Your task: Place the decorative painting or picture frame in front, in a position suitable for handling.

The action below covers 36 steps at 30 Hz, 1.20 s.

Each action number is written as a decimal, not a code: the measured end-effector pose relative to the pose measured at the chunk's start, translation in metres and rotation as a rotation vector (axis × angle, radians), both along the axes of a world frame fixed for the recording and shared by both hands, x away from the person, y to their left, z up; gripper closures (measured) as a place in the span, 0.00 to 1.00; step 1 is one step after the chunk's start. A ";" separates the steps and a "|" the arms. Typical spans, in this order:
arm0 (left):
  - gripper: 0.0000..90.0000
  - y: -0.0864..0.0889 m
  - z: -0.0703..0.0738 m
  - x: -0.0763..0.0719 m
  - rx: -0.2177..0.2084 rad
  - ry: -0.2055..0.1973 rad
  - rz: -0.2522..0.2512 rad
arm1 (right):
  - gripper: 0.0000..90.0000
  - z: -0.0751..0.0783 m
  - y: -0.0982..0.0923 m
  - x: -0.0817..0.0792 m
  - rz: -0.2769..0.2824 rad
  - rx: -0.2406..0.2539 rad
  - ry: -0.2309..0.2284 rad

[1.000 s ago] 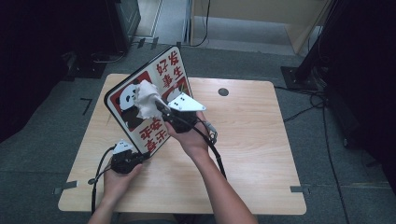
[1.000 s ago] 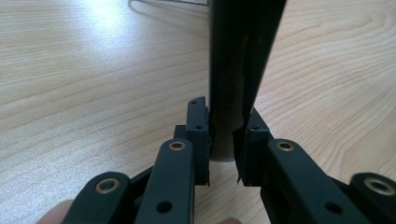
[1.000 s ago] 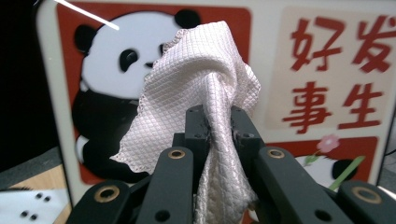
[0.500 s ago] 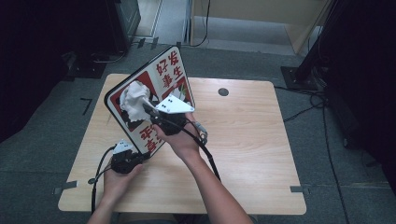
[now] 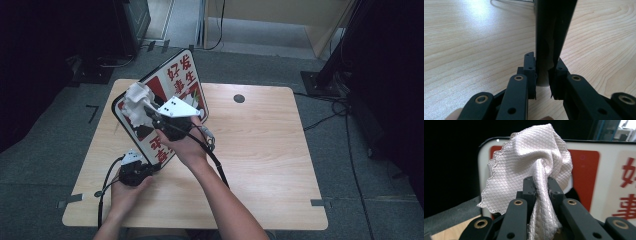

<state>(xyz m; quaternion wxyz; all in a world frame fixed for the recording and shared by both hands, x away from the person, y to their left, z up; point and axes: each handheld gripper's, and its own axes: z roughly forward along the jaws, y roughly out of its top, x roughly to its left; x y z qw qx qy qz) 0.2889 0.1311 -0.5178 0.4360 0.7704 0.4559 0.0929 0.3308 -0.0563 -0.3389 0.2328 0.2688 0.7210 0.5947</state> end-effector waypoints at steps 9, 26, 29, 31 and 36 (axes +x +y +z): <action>0.88 0.000 0.000 0.000 0.007 -0.002 0.000 | 0.90 0.004 0.017 -0.015 0.092 -0.025 -0.014; 0.88 0.000 0.000 0.000 0.005 0.002 0.001 | 0.90 0.002 0.019 -0.013 0.115 -0.003 -0.026; 0.88 0.000 0.000 0.000 0.002 0.001 0.002 | 0.90 0.002 0.013 -0.005 0.049 0.004 -0.009; 0.88 0.000 0.000 0.000 0.000 -0.001 0.004 | 0.90 0.000 0.007 0.003 0.009 0.018 0.001; 0.88 0.000 0.000 0.000 0.001 0.002 0.004 | 0.90 -0.003 0.012 0.000 0.059 0.021 0.016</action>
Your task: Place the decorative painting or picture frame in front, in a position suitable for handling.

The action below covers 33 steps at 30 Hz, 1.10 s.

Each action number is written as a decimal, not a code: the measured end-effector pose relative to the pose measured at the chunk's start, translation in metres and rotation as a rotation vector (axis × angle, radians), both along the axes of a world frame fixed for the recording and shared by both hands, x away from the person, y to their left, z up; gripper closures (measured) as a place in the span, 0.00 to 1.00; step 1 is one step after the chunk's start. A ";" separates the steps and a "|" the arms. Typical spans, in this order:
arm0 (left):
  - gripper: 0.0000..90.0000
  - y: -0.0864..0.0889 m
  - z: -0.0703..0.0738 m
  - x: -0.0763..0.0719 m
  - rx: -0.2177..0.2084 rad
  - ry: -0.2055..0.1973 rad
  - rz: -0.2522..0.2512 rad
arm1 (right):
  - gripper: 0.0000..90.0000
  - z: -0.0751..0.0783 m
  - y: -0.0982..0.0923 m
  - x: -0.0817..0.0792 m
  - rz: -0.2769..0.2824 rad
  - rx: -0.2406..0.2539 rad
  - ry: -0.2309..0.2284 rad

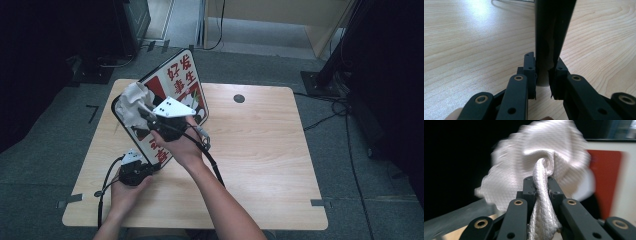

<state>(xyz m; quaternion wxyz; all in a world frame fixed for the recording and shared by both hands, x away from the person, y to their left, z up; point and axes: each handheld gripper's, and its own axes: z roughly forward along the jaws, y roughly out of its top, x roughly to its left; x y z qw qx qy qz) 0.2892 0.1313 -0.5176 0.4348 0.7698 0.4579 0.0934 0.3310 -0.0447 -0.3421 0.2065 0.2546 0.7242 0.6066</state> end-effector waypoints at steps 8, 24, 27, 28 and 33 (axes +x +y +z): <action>0.88 0.000 0.000 0.000 -0.001 0.000 0.003 | 0.90 -0.003 0.009 -0.002 0.033 -0.017 -0.008; 0.88 0.000 0.000 0.000 0.002 0.001 -0.004 | 0.90 -0.008 -0.029 0.048 -0.248 0.042 0.039; 0.88 0.000 0.000 0.000 0.001 0.002 -0.003 | 0.90 -0.012 -0.025 0.040 -0.198 0.052 0.039; 0.88 0.000 0.000 0.000 0.001 0.003 -0.003 | 0.90 -0.014 -0.022 0.035 -0.178 0.053 0.038; 0.88 0.000 0.000 0.000 0.000 0.001 -0.002 | 0.90 -0.018 -0.005 0.009 -0.047 0.053 0.002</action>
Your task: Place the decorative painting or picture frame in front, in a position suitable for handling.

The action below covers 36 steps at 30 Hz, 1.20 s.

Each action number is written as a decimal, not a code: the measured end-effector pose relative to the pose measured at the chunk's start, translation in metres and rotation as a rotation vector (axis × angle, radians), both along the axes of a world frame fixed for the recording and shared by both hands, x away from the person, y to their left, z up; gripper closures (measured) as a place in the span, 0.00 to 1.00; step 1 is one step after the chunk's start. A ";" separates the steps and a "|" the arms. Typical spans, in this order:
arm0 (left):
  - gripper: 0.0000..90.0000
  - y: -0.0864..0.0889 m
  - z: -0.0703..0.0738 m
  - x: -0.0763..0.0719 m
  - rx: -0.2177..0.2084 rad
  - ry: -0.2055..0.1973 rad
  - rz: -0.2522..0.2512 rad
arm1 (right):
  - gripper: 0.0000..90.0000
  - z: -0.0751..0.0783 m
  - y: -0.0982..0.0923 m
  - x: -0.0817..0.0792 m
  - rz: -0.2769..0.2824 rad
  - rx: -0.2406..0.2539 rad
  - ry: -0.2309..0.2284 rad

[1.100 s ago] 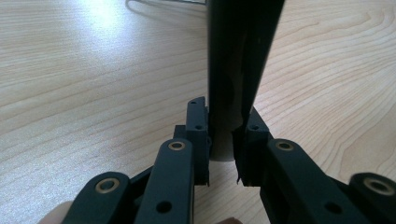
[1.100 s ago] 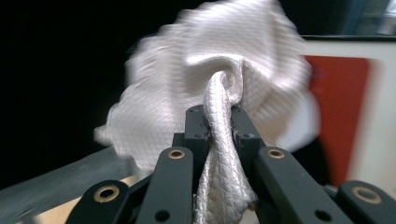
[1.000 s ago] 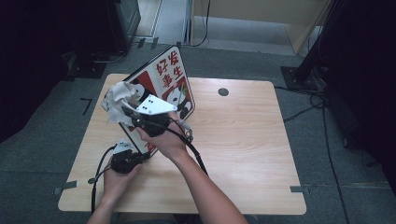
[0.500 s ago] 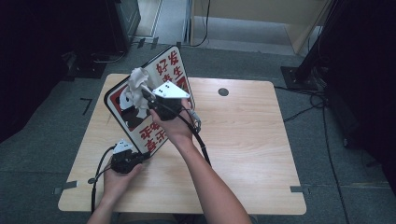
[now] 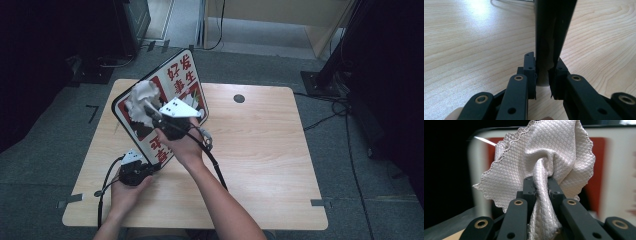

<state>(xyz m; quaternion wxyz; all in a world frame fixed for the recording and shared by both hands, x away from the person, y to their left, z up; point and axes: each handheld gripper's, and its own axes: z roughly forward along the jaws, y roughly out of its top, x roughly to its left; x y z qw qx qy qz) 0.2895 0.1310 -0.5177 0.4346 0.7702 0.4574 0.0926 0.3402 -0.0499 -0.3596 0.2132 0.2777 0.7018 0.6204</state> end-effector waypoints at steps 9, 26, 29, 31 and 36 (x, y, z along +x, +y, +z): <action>0.88 0.001 0.000 0.000 0.000 0.004 0.000 | 0.90 -0.004 0.014 -0.012 0.072 -0.102 -0.079; 0.88 0.001 0.000 0.001 -0.004 0.006 -0.005 | 0.89 -0.008 -0.010 0.012 -0.082 -0.069 0.032; 0.88 0.001 0.000 0.001 -0.004 0.007 -0.006 | 0.89 -0.004 0.004 -0.007 0.033 -0.082 -0.017; 0.88 0.001 0.000 0.001 -0.007 0.007 -0.004 | 0.89 -0.004 0.012 -0.018 0.103 -0.114 -0.062; 0.88 0.001 0.000 0.001 -0.004 0.008 -0.007 | 0.90 -0.013 0.019 -0.026 0.121 -0.189 -0.121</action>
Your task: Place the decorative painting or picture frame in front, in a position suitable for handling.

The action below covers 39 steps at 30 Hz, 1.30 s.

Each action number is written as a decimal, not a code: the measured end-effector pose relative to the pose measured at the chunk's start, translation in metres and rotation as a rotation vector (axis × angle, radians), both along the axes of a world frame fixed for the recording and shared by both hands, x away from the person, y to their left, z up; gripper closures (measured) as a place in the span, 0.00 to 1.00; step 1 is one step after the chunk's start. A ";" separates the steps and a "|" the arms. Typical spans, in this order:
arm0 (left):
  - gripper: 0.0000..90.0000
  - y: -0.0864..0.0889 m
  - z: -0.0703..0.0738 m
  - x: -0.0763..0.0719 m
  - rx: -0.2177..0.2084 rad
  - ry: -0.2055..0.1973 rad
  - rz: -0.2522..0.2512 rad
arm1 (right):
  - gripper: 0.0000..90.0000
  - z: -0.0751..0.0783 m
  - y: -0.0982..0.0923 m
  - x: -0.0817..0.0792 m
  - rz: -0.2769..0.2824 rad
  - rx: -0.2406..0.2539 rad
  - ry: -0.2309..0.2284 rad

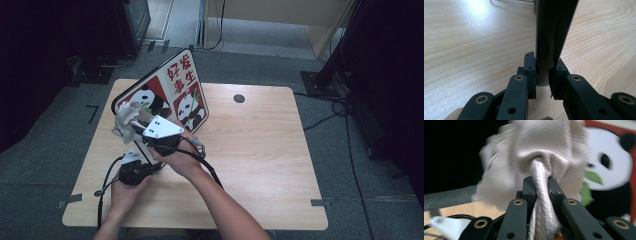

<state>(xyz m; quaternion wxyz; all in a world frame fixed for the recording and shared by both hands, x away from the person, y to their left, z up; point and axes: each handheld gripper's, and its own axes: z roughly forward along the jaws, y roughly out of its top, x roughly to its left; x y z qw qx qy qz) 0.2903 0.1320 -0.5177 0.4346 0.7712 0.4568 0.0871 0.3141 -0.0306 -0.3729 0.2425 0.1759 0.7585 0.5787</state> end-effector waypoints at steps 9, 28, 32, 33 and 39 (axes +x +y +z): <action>0.88 0.000 0.000 0.000 -0.004 -0.003 0.001 | 0.90 -0.009 -0.033 0.042 -0.234 0.068 0.064; 0.88 -0.001 0.000 0.000 0.000 -0.007 0.000 | 0.89 -0.029 -0.017 0.000 0.016 -0.050 0.036; 0.88 -0.001 0.000 0.000 -0.004 -0.005 0.001 | 0.89 -0.033 -0.030 0.018 -0.076 -0.008 0.078; 0.88 -0.001 0.000 0.000 -0.005 -0.005 0.002 | 0.89 -0.034 -0.033 0.023 -0.099 -0.002 0.085; 0.88 -0.001 0.000 0.000 -0.003 -0.005 0.000 | 0.89 -0.040 -0.046 0.043 -0.235 0.027 0.126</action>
